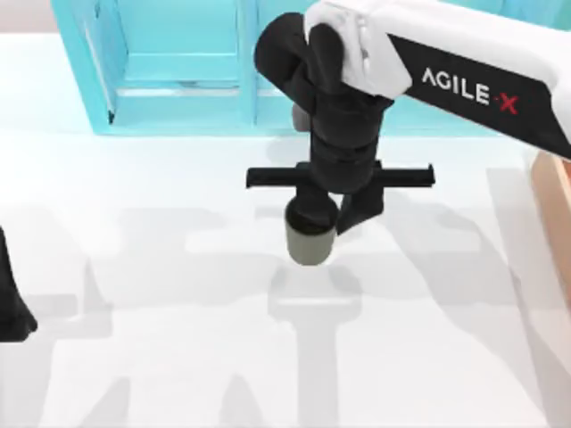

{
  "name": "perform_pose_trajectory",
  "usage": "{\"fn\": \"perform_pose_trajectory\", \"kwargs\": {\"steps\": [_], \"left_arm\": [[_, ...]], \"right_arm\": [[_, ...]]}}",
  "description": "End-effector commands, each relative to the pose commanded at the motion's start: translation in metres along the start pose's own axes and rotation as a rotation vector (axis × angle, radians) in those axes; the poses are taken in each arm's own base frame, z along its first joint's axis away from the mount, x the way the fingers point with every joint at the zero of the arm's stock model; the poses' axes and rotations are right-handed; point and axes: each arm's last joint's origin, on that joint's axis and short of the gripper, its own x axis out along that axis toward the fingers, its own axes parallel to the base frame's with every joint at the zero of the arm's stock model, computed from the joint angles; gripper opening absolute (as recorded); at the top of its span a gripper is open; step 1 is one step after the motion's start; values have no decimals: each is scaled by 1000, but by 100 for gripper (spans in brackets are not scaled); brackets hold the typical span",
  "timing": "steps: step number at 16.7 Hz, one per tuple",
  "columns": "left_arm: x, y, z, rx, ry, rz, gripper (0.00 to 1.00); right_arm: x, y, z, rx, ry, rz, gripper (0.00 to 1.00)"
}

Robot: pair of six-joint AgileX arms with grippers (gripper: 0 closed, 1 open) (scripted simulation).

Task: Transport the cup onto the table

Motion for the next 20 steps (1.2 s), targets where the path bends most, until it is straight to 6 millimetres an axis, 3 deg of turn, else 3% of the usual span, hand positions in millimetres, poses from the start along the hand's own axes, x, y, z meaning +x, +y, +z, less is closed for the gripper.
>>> {"fn": "perform_pose_trajectory", "kwargs": {"steps": [1, 14, 20], "left_arm": [[0, 0, 0, 0, 0, 0, 100], [0, 0, 0, 0, 0, 0, 100], [0, 0, 0, 0, 0, 0, 100]], "right_arm": [[0, 0, 0, 0, 0, 0, 0], [0, 0, 0, 0, 0, 0, 98], [0, 0, 0, 0, 0, 0, 100]]}}
